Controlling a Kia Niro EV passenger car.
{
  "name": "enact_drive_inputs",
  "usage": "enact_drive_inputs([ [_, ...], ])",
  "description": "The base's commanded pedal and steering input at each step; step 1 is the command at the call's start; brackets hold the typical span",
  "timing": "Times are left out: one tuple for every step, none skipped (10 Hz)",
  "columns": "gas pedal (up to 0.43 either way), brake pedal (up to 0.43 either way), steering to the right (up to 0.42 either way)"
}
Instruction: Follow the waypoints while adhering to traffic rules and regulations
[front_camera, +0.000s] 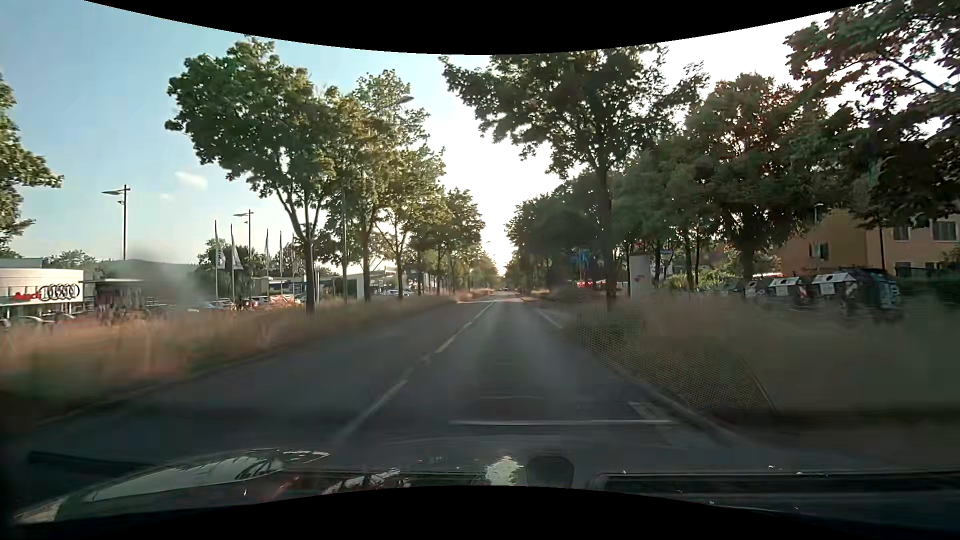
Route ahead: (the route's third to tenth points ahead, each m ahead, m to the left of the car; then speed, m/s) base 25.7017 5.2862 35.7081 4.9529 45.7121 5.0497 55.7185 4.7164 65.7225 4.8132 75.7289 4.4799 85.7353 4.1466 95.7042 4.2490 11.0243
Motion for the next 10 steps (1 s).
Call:
enact_drive_inputs([
  [0.098,0.000,0.000],
  [0.098,0.000,-0.001],
  [0.098,0.000,0.000],
  [0.098,0.000,0.000],
  [0.087,0.000,0.000],
  [0.087,0.000,0.000],
  [0.087,0.000,0.000],
  [0.087,0.000,0.000],
  [0.087,0.000,0.000],
  [0.087,0.000,0.000],
])
